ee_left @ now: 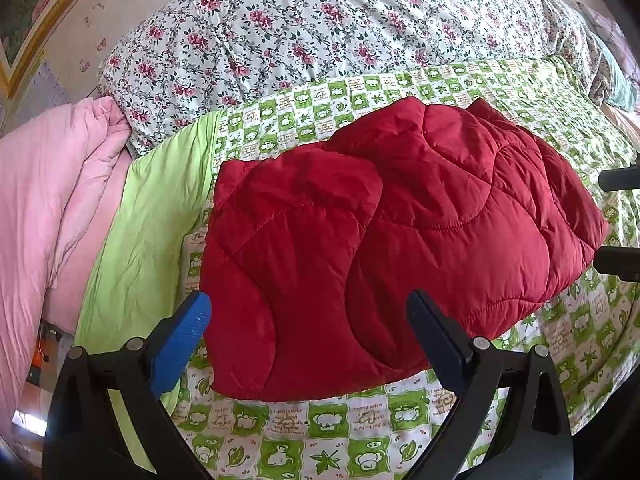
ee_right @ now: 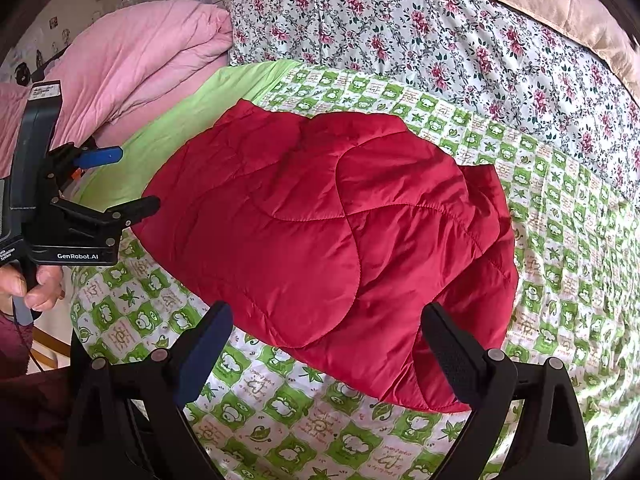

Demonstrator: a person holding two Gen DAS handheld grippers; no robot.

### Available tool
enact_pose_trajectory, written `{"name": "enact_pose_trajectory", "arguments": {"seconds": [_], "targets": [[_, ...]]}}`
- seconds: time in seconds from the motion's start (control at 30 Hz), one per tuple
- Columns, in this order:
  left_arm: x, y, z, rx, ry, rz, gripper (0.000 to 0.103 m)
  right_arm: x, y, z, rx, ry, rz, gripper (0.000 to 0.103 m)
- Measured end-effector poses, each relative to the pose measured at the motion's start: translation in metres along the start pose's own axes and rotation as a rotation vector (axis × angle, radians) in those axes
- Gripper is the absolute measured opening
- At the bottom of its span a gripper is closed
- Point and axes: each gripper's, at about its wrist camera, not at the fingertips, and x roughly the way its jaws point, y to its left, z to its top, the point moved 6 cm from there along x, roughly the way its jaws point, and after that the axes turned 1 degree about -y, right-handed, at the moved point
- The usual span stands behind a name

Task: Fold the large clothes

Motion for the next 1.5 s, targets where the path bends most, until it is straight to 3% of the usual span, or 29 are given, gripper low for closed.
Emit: {"name": "enact_pose_trajectory", "arguments": {"seconds": [1.5], "targets": [[0.015,0.003,0.005,-0.008,0.007,0.008,0.099,0.012,-0.007,0.015,-0.012,-0.009,0.018,0.096]]}}
